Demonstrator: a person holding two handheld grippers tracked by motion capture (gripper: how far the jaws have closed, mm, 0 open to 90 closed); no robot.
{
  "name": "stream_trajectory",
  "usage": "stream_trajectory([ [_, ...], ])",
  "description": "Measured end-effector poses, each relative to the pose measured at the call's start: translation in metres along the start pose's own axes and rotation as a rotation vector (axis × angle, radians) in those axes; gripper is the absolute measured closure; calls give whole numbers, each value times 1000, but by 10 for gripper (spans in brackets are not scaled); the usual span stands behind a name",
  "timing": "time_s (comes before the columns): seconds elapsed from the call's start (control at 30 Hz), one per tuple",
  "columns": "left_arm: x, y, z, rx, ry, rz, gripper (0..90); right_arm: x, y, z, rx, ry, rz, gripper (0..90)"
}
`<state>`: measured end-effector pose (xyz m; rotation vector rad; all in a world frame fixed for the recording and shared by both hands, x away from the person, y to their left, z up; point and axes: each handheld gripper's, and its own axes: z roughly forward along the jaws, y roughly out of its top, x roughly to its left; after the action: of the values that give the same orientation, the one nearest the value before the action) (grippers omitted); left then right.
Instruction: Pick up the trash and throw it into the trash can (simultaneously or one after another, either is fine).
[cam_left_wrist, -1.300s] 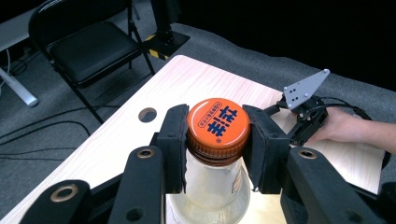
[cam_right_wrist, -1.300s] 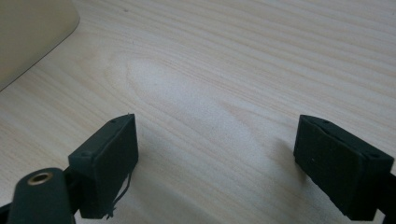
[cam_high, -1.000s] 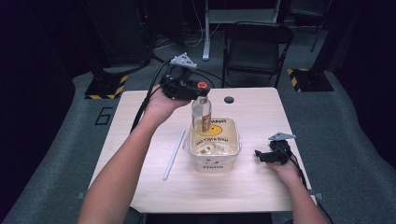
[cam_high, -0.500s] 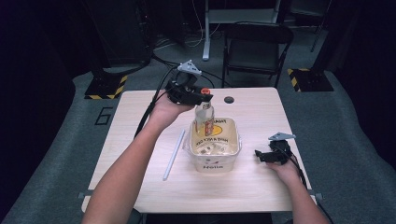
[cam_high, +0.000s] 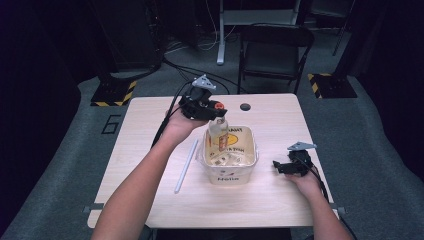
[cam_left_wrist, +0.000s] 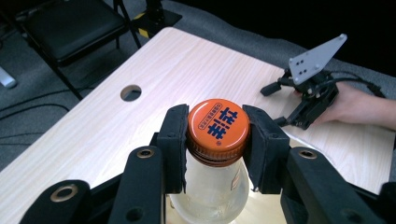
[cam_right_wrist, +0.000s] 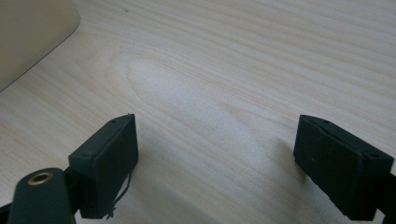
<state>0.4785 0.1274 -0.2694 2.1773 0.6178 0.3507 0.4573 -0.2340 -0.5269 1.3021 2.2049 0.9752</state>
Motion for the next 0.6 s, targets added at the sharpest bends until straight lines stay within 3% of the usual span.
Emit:
stream_trajectory([
  [0.6, 2, -32, 23, 17, 2, -30, 627, 0, 0, 0, 0, 1, -5, 130],
])
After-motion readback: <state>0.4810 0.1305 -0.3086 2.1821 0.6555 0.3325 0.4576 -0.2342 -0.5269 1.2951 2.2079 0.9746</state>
